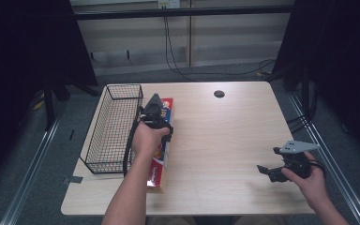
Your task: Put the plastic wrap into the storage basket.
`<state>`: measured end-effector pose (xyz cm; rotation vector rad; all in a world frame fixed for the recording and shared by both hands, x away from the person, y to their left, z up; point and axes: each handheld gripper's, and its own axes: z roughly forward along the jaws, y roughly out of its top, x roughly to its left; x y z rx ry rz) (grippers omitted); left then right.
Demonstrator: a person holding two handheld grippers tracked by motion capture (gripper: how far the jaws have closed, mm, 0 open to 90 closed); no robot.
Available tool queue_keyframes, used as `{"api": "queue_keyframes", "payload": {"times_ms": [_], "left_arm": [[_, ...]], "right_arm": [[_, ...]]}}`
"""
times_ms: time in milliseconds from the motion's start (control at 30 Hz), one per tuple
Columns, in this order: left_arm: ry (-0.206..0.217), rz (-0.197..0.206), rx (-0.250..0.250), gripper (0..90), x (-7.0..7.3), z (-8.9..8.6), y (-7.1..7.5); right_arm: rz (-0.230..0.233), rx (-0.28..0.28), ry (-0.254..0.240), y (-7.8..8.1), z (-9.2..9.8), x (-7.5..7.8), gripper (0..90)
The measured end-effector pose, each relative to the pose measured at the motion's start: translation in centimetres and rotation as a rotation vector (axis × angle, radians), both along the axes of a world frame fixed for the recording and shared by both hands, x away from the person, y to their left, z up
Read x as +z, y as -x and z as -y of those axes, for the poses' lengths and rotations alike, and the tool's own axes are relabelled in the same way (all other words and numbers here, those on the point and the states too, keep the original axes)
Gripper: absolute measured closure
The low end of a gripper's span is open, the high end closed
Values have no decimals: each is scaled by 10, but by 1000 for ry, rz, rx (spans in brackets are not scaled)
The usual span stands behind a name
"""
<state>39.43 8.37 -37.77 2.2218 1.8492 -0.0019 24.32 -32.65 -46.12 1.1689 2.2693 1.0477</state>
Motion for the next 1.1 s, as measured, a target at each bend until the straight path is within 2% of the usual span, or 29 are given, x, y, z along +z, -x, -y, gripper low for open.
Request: {"api": "queue_keyframes", "payload": {"times_ms": [600,900,1100], "left_arm": [[-23,20,2,431,19,-7,0],[-22,20,11,432,26,-12,-1],[-37,16,16,432,30,-16,-2]], "right_arm": [[5,-7,6,0,0,0,45],[8,-6,1,0,0,0,45],[9,-6,1,0,0,0,45]]}}
